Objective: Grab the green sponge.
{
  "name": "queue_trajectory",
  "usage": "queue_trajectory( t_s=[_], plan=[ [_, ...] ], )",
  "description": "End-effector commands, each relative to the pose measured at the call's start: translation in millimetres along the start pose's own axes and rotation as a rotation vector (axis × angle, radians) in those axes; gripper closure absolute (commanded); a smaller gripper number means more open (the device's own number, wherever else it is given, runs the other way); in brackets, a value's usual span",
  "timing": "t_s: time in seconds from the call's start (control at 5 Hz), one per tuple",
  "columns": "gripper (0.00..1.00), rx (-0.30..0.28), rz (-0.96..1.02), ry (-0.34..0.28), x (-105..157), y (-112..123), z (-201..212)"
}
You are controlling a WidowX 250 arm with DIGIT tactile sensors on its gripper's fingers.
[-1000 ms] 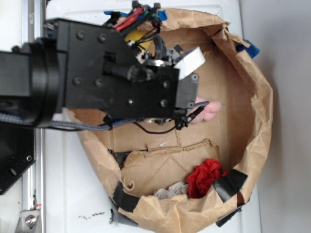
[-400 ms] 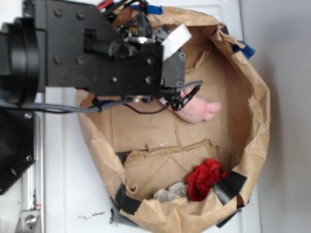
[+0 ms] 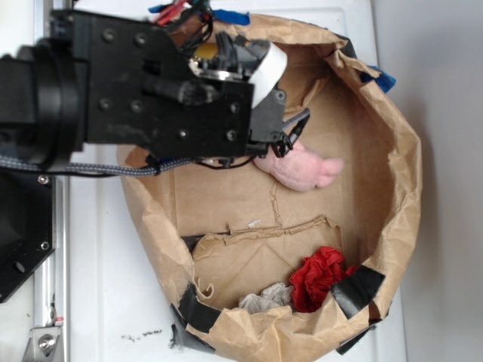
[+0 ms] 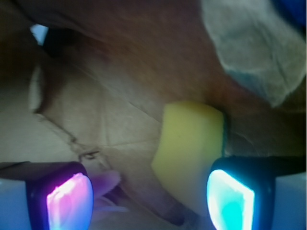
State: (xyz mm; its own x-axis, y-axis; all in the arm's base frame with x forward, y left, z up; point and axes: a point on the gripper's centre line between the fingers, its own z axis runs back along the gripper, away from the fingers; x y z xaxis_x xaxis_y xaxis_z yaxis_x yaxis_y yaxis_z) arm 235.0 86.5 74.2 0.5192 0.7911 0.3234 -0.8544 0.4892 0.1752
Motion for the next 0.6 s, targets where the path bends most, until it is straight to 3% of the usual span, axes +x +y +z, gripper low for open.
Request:
queue_trajectory(
  t_s=[0.0, 0.4],
  plan=[
    [0.00, -0.001, 0.121, -0.039, 21.0, 19.1, 12.8],
    [0.00, 0.047, 0.318, -0.052, 19.2, 24.4, 7.9]
  ],
)
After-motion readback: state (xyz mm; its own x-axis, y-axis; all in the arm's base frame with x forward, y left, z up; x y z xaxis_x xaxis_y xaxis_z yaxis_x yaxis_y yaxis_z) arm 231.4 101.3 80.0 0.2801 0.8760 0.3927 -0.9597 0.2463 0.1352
